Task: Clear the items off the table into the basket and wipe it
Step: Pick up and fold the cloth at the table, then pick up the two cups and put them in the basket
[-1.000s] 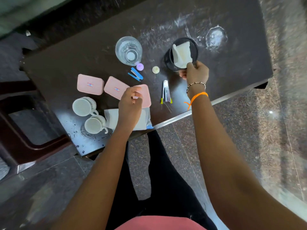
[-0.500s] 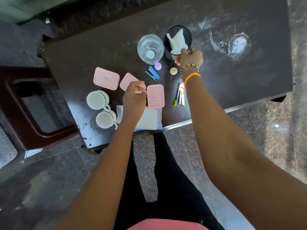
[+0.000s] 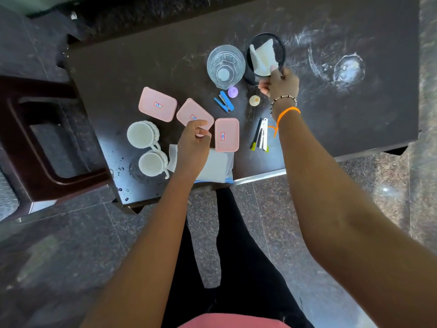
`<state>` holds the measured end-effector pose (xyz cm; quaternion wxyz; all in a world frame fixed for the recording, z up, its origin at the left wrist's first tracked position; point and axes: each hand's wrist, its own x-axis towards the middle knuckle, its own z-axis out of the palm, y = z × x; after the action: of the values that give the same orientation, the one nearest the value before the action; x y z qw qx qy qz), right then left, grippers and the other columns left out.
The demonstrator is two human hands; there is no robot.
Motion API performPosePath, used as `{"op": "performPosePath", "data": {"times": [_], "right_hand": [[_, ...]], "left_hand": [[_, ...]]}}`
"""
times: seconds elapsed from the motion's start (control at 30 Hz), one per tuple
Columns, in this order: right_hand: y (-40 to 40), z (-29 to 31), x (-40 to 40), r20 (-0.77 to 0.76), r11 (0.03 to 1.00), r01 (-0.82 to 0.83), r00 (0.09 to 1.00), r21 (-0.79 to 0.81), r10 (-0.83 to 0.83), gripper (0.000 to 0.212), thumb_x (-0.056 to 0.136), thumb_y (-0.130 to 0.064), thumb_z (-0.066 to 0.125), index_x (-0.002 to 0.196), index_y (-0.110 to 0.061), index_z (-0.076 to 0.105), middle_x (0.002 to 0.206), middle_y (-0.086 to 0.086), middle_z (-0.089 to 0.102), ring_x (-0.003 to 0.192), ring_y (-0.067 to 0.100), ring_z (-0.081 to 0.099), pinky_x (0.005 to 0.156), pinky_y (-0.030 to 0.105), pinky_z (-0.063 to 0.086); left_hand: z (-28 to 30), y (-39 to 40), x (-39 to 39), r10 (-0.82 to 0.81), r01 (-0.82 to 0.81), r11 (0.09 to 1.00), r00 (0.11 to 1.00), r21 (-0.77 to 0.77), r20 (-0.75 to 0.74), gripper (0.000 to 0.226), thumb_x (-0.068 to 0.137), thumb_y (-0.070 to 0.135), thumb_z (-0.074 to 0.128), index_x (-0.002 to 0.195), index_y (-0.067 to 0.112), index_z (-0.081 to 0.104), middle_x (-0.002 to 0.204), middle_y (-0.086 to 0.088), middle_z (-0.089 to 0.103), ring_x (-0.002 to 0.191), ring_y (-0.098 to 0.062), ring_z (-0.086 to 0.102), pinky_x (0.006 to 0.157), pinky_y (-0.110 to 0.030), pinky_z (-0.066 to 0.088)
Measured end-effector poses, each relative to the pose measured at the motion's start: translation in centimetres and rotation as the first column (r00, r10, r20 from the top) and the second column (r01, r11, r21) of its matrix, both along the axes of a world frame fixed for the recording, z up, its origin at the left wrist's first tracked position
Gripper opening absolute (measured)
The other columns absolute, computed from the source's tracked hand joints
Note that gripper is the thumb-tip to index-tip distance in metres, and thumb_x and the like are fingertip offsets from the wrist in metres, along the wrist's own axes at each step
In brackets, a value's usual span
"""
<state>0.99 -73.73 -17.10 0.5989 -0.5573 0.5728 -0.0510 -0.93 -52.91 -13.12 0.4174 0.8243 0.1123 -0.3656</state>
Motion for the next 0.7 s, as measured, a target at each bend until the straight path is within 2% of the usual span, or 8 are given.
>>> {"op": "performPosePath", "data": {"times": [0.1, 0.2, 0.23, 0.33, 0.4, 0.5, 0.6, 0.7], "right_hand": [[1.0, 0.1, -0.9, -0.067, 1.000, 0.028, 0.997, -0.001, -0.028, 0.023, 0.095, -0.015, 0.042, 0.072, -0.019, 0.044, 0.058, 0.006, 0.051, 0.047, 0.015, 0.044, 0.045, 0.021, 0.041], [3.7, -0.3, -2.7, -0.189, 0.999, -0.036, 0.982, -0.023, 0.031, 0.021, 0.091, -0.009, 0.043, 0.073, -0.017, 0.048, 0.060, 0.007, 0.051, 0.040, 0.009, 0.044, 0.049, 0.023, 0.038], [5.1, -0.5, -3.5, -0.210, 0.996, -0.084, 0.974, 0.002, 0.083, 0.026, 0.090, -0.006, 0.045, 0.068, -0.019, 0.047, 0.060, 0.006, 0.050, 0.038, 0.006, 0.044, 0.051, 0.023, 0.037], [10.7, -1.0, -4.9, -0.219, 0.938, -0.330, 0.912, 0.109, 0.346, 0.033, 0.084, 0.004, 0.043, 0.066, -0.023, 0.051, 0.074, 0.012, 0.054, 0.053, 0.008, 0.043, 0.065, 0.029, 0.038], [14.0, -0.9, -5.1, -0.183, 0.882, -0.442, 0.865, 0.162, 0.467, 0.027, 0.084, 0.005, 0.043, 0.073, -0.017, 0.055, 0.063, 0.009, 0.053, 0.048, 0.005, 0.042, 0.060, 0.026, 0.036], [18.8, -0.8, -4.2, -0.127, 0.777, -0.608, 0.768, 0.164, 0.628, 0.021, 0.085, 0.002, 0.045, 0.088, -0.005, 0.064, 0.056, -0.005, 0.051, 0.034, -0.004, 0.047, 0.053, 0.018, 0.036], [21.3, -0.9, -2.5, -0.098, 0.673, -0.725, 0.667, 0.144, 0.739, 0.024, 0.085, 0.000, 0.046, 0.093, 0.001, 0.068, 0.058, -0.009, 0.051, 0.039, -0.005, 0.048, 0.057, 0.016, 0.036], [23.8, -1.4, -0.8, -0.129, 0.566, -0.812, 0.552, 0.141, 0.824, 0.024, 0.087, -0.005, 0.045, 0.091, -0.001, 0.068, 0.068, 0.000, 0.058, 0.057, 0.004, 0.051, 0.064, 0.021, 0.040]], "left_hand": [[0.1, 1.0, -0.8, 0.039, -0.039, 0.999, 0.997, -0.007, -0.059, 0.029, 0.091, 0.007, 0.049, 0.119, 0.015, 0.053, 0.092, 0.007, 0.055, 0.094, -0.013, 0.053, 0.077, -0.019, 0.044], [0.2, 2.5, -1.9, 0.104, -0.102, 0.994, 0.990, 0.028, -0.092, 0.027, 0.090, 0.007, 0.049, 0.115, 0.014, 0.055, 0.086, 0.008, 0.054, 0.095, -0.020, 0.057, 0.084, -0.033, 0.046], [0.2, 3.2, -2.4, 0.135, -0.131, 0.990, 0.986, 0.046, -0.098, 0.024, 0.090, 0.007, 0.049, 0.111, 0.015, 0.056, 0.088, 0.004, 0.055, 0.093, -0.022, 0.059, 0.081, -0.031, 0.047], [-0.1, 6.6, -3.5, 0.259, -0.246, 0.963, 0.957, 0.113, -0.127, 0.012, 0.090, 0.010, 0.049, 0.097, 0.018, 0.052, 0.085, -0.002, 0.054, 0.080, -0.023, 0.057, 0.070, -0.026, 0.046], [-0.5, 9.0, -4.2, 0.341, -0.314, 0.934, 0.926, 0.169, -0.162, 0.006, 0.090, 0.012, 0.050, 0.089, 0.018, 0.050, 0.084, -0.002, 0.054, 0.074, -0.021, 0.056, 0.075, -0.032, 0.046], [-1.3, 13.1, -5.1, 0.533, -0.476, 0.834, 0.826, 0.279, -0.184, 0.018, 0.090, 0.018, 0.053, 0.075, 0.024, 0.046, 0.073, 0.004, 0.052, 0.059, -0.012, 0.052, 0.075, -0.034, 0.047], [-2.1, 14.9, -5.7, 0.609, -0.538, 0.786, 0.760, 0.306, -0.228, 0.001, 0.091, 0.017, 0.051, 0.091, 0.017, 0.052, 0.078, 0.001, 0.055, 0.059, -0.010, 0.050, 0.075, -0.032, 0.049], [-3.0, 15.7, -5.7, 0.639, -0.588, 0.769, 0.702, 0.250, -0.315, 0.029, 0.093, 0.014, 0.050, 0.122, 0.012, 0.049, 0.100, -0.003, 0.054, 0.060, -0.007, 0.050, 0.058, -0.019, 0.042]]}}
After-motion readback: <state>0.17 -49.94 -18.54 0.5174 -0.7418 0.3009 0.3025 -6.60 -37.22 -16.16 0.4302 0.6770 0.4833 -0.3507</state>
